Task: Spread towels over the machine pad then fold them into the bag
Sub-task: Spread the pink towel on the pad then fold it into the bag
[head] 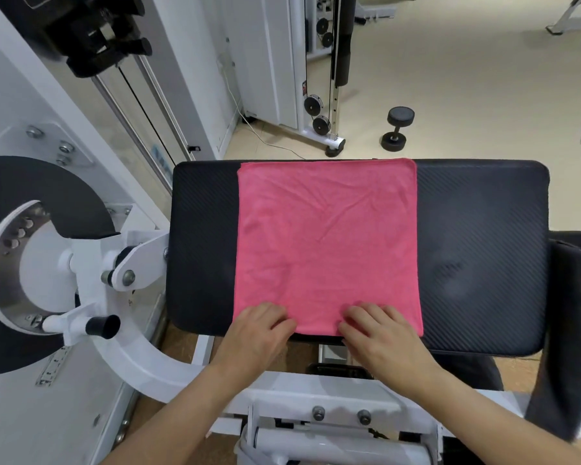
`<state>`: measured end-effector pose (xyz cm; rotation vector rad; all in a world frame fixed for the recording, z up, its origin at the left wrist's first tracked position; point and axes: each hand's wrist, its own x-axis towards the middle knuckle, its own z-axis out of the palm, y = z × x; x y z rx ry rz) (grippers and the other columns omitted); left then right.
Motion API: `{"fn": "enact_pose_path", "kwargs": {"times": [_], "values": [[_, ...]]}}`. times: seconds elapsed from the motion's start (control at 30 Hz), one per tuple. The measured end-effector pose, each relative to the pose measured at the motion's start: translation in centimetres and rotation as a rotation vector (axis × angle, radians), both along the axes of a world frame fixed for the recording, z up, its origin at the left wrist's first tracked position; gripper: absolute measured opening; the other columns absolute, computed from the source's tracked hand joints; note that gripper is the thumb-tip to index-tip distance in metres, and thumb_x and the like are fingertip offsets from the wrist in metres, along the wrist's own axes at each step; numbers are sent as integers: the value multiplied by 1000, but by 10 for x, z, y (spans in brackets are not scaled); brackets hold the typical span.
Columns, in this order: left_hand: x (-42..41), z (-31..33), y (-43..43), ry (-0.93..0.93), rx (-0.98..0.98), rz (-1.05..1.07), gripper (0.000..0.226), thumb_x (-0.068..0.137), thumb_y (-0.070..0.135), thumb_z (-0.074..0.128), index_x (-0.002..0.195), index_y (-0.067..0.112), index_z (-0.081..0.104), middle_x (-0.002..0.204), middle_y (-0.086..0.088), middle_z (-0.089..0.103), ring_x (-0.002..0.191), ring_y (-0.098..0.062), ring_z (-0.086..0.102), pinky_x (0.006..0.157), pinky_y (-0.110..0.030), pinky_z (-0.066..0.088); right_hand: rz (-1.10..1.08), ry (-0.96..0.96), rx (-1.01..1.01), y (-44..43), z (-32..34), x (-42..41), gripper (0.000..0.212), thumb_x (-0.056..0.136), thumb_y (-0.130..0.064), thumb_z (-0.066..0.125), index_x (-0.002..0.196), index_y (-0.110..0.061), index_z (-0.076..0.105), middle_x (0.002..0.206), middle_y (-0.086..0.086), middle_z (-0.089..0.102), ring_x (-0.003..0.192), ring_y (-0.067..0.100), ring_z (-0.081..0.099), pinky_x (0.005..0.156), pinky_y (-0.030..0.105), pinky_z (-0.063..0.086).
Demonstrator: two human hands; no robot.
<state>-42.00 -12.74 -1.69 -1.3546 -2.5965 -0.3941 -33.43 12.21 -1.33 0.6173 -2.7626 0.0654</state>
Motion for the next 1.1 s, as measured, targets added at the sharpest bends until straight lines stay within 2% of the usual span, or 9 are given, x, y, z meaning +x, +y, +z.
{"fn": "enact_pose_path", "kwargs": {"times": [0.1, 0.23, 0.4, 0.5, 0.6, 0.73, 0.83, 1.0, 1.1], "values": [[-2, 4, 2, -79, -12, 21, 5, 88, 19, 62, 91, 16, 65, 92, 2, 62, 83, -18, 58, 64, -35, 50, -6, 16, 11, -4, -2, -4, 19, 89, -27, 59, 104, -17, 66, 112, 5, 64, 102, 26, 58, 75, 37, 44], [-10, 25, 5, -314, 77, 141, 28, 97, 34, 40, 94, 18, 61, 88, 8, 58, 82, -11, 51, 69, -34, 50, -19, 42, -1, -1, -2, -10, 22, 86, -21, 55, 102, -15, 67, 109, 5, 65, 99, 25, 58, 75, 36, 43], [-14, 31, 4, -108, -149, 97, 43, 79, 50, 64, 111, 22, 55, 103, 5, 60, 93, -15, 57, 70, -33, 52, -74, 61, -80, 1, 2, -19, 19, 83, -18, 58, 97, -14, 69, 93, 1, 66, 84, 24, 61, 70, 35, 42], [-12, 22, 5, -39, -115, 87, 32, 81, 24, 60, 113, 18, 57, 105, -2, 63, 90, -22, 60, 64, -36, 52, -97, -4, -62, 6, 5, -18, 26, 78, -17, 70, 103, -16, 66, 97, 2, 64, 87, 25, 60, 70, 36, 42], [-16, 21, 0, -40, -75, 91, 28, 83, 11, 52, 107, 15, 66, 97, -1, 66, 84, -20, 61, 62, -35, 53, -90, -67, -18, 14, 10, -11, 32, 76, -12, 58, 106, -17, 66, 106, 4, 64, 92, 25, 60, 71, 36, 48], [-18, 36, -8, -309, -317, 58, 23, 87, 11, 58, 104, 25, 65, 91, 9, 62, 83, -14, 57, 69, -33, 50, -75, -400, -32, 23, 33, -8, 28, 75, -11, 69, 99, -25, 69, 103, -8, 66, 86, 16, 63, 68, 29, 53], [-20, 53, -5, -555, -353, 41, 16, 97, 21, 48, 87, 24, 60, 82, 9, 60, 73, -10, 52, 67, -31, 44, -73, -721, -75, 30, 59, -14, 4, 94, -25, 55, 90, -24, 57, 89, -13, 55, 81, 13, 54, 67, 23, 45], [-51, 84, -7, -756, -99, 295, 20, 90, 41, 63, 76, 29, 68, 60, 12, 59, 54, -2, 50, 55, -23, 40, -129, -845, -294, 53, 92, -47, 21, 87, -25, 66, 72, -26, 52, 67, -9, 51, 62, 5, 46, 59, 20, 35], [-80, 102, -8, -735, 133, 397, 6, 89, 30, 68, 85, 31, 73, 72, 19, 65, 69, 4, 56, 66, -21, 44, -229, -680, -478, 68, 107, -72, 14, 86, -23, 70, 76, -30, 61, 66, -11, 58, 62, 2, 53, 58, 17, 38]]}}
